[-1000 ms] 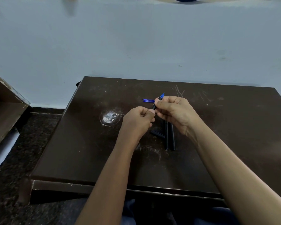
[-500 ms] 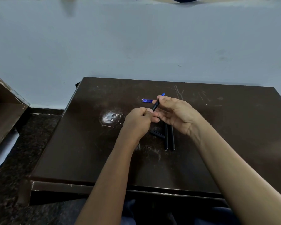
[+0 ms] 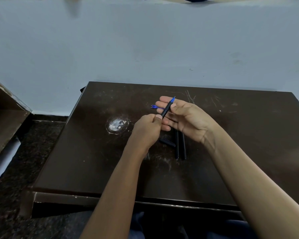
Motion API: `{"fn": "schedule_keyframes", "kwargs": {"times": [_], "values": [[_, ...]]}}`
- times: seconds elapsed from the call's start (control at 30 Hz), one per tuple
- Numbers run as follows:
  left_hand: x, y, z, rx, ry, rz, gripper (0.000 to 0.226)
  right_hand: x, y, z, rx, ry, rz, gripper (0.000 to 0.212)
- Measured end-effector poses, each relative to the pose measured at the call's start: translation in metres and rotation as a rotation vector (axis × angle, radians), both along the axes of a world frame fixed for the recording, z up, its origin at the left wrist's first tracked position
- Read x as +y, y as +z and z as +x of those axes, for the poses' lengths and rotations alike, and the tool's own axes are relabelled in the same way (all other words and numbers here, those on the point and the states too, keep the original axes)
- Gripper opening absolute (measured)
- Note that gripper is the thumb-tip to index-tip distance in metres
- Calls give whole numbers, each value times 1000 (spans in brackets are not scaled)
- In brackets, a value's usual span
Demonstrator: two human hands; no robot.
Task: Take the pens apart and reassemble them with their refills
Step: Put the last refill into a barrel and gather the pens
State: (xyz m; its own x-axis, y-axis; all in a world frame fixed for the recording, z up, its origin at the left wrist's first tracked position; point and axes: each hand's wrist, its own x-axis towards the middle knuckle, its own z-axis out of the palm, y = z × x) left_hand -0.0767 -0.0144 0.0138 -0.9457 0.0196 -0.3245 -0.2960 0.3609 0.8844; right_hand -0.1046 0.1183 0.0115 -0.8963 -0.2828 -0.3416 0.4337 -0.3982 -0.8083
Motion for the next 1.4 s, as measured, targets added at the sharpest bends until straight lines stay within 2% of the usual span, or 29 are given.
{"fn": "schedule_keyframes", "kwargs": {"times": [0.2, 0.47, 0.73, 0.9, 0.97, 1.1, 1.23, 1.4], "values": [[0, 3, 2, -7, -28, -12, 38, 0, -3, 1, -22, -58, 4, 17], [0, 10, 2, -155, -39, 187, 34, 7, 4, -1, 19, 59, -151, 32], [1, 7, 1, -187, -61, 261, 35, 4, 2, 1, 16, -75, -86, 16], [1, 7, 0, -223, -93, 315, 34, 13, 4, 0, 76, 98, -154, 31], [0, 6, -1, -234, -100, 321, 34, 13, 5, 1, 103, 107, -129, 28], [2, 3, -3, -180, -75, 259, 36, 8, 6, 3, 128, 0, -25, 20], [1, -2, -4, -51, -60, 117, 39, 1, 5, 4, 135, -90, 10, 14], [-1, -5, -2, 224, -58, -260, 37, -9, -2, 5, 150, -217, 89, 8]]}}
